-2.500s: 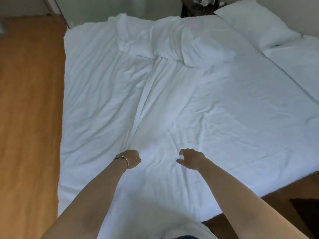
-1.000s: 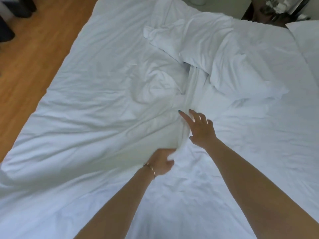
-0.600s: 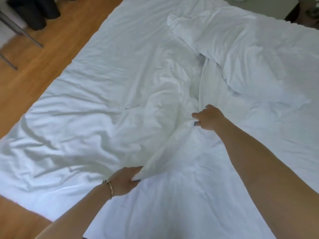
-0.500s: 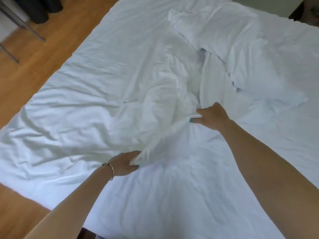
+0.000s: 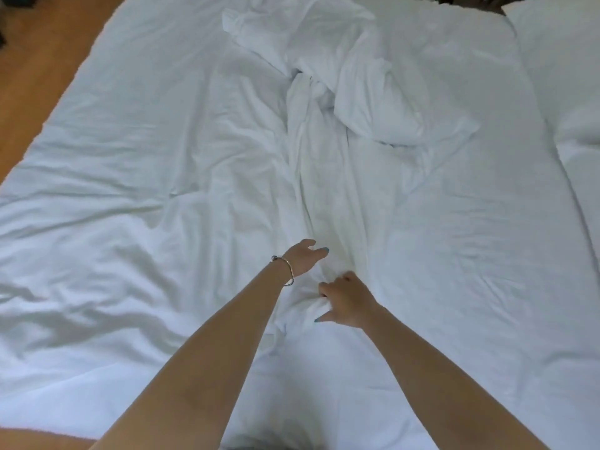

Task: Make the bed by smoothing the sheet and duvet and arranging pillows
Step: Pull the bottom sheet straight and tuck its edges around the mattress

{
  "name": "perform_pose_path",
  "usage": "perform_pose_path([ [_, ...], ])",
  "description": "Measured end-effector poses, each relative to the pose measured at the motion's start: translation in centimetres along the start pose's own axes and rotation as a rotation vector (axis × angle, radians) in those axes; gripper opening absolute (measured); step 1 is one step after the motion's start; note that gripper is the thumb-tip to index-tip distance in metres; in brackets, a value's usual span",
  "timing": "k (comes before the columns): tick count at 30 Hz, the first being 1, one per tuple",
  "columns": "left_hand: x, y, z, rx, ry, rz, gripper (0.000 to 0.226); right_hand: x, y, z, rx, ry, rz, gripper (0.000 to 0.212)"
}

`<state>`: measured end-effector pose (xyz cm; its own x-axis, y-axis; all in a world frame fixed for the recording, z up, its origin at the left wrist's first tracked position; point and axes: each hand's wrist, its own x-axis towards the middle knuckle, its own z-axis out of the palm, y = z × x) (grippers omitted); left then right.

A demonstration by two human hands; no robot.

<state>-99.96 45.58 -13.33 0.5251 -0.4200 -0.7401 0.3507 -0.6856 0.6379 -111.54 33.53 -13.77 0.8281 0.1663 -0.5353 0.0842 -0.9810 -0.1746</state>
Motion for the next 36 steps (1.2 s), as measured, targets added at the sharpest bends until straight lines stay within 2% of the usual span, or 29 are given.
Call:
perform_pose_path([
  [3,0.6,-1.0,1.0,-0.056,-0.017,-0.001,0.068,-2.2,1.2,1.0,0.034,0.076,-0.008,0.051],
  [6,1.0,-1.4,1.7,-0.076,-0.026,0.02,0.076,-4.0,1.4,1.4,0.288,0.127,0.048,0.055],
  [9,1.5,-0.6,2.2,-0.197,-0.002,0.029,0.085,-4.0,1.4,0.4,0.548,0.184,0.157,0.05],
  [15,4.8,2.9,2.7,-0.324,0.25,0.097,0.111,-2.2,4.6,-1.6,0.624,0.401,0.305,0.02],
  [17,5.8,4.1,3.1,-0.333,0.327,0.084,0.11,-2.2,6.5,-2.3,0.593,0.398,0.291,0.026],
  [19,6.2,5.4,4.0,-0.316,0.377,0.118,0.097,-2.2,9.0,-3.6,0.455,0.299,0.245,0.043],
  [21,6.3,6.7,5.2,-0.302,0.383,0.184,0.085,-1.6,11.9,-5.0,0.217,0.227,0.201,0.064],
  [23,5.8,7.9,6.3,-0.307,0.363,0.228,0.075,-0.4,14.7,-6.5,-0.007,0.27,0.158,0.086],
  [25,4.9,8.2,7.3,-0.33,0.308,0.224,0.07,1.4,17.4,-7.7,-0.183,0.402,0.063,0.112],
  [27,3.4,7.7,9.0,-0.357,0.263,0.211,0.07,3.3,19.2,-9.6,-0.341,0.454,-0.015,0.126],
  [30,0.8,6.3,13.7,-0.354,0.161,0.183,0.072,5.6,19.7,-14.0,-0.561,0.375,-0.159,0.118],
  [32,-0.5,5.8,18.1,-0.315,0.059,0.19,0.075,7.1,19.5,-16.5,-0.845,0.347,-0.336,0.1],
  [34,-1.4,5.2,21.9,-0.271,0.001,0.189,0.076,8.4,19.5,-17.9,-1.196,0.168,-0.487,0.073],
  [36,-2.2,4.3,23.7,-0.255,0.028,0.19,0.075,8.9,20.0,-17.9,-1.337,0.008,-0.511,0.059],
])
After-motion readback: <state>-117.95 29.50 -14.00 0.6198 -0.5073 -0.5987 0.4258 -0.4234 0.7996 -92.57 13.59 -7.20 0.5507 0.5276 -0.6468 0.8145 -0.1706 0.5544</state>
